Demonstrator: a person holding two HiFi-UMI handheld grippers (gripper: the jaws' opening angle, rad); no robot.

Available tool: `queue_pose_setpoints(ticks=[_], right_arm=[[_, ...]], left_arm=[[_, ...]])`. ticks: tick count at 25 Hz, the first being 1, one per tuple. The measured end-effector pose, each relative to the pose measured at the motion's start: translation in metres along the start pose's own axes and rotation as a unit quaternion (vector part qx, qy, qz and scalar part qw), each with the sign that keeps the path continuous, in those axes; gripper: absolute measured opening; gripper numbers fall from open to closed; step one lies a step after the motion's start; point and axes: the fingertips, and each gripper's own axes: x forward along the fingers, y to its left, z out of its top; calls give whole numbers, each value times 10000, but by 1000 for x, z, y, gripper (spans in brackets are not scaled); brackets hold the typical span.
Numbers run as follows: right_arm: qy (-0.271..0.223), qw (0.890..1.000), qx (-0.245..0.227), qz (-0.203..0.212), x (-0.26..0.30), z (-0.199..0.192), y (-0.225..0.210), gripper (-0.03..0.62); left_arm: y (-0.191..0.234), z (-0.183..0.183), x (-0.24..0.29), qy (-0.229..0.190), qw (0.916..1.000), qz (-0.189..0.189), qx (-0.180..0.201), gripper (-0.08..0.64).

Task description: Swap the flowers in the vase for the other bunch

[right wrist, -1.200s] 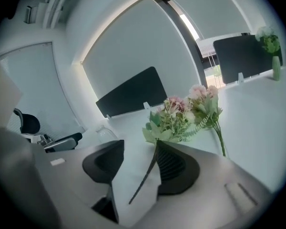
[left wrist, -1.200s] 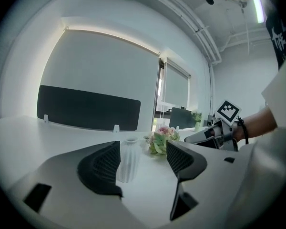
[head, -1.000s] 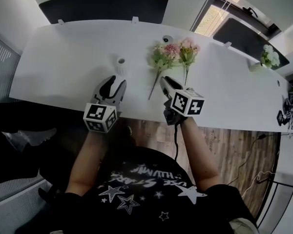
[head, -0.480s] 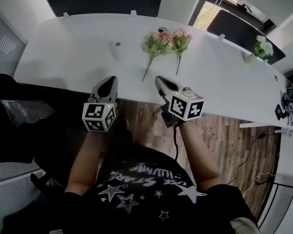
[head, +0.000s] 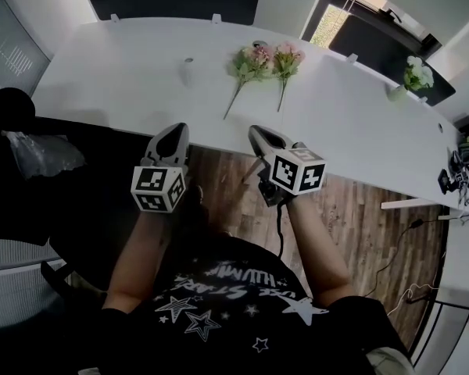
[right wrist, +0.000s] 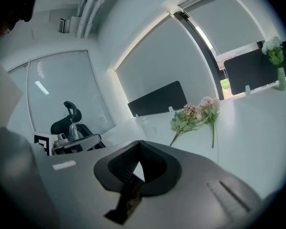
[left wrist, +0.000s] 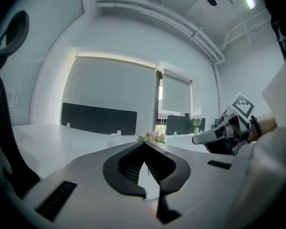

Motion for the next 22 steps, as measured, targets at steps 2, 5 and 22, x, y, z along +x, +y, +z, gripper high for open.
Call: queue_pose_setpoints(ticks=[2,5,22], right_arm=[[-8,10000,52,-57,-3,0,-7,3],[-61,9997,127,-178,-4,4,-19,3],[-289,9734,721,-2155,20,42,-157,3]], left_arm=[[-1,0,0,0,10000,26,-6,8],[-1,1,4,-2,10000,6,-20,8],[12,15,144,201,9937,-1097,134,8]])
